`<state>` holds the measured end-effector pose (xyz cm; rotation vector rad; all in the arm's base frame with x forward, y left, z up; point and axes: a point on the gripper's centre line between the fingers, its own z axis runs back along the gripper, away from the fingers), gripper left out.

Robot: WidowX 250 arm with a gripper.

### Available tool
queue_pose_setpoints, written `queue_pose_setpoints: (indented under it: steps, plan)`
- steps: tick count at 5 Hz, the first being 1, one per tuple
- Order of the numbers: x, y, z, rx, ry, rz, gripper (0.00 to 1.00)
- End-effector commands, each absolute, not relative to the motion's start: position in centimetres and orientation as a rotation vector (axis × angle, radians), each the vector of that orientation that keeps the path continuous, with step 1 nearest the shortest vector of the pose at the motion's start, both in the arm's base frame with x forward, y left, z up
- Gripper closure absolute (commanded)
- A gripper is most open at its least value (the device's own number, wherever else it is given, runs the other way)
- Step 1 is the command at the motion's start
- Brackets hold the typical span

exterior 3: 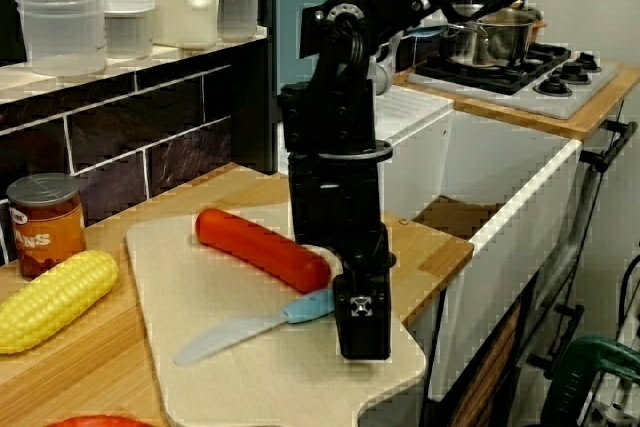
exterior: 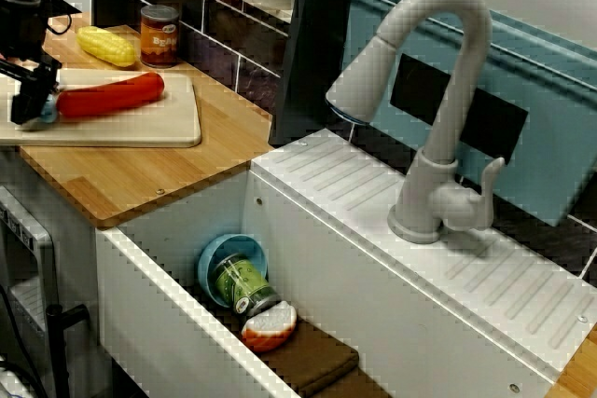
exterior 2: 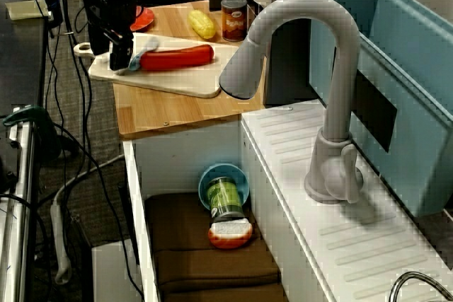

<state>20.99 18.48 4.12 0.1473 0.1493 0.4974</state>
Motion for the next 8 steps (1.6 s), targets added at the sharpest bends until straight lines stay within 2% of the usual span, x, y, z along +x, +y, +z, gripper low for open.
queue_pose_setpoints:
  steps: [1, 4, 8]
  plan:
    - [21.9, 18.3, 5.9, 0.180, 0.105, 0.507, 0.00]
    - [22.2, 18.2, 6.7, 0.167, 0.135, 0.497, 0.00]
    - [23.8, 16.8, 5.9, 0.165, 0.146, 0.492, 0.00]
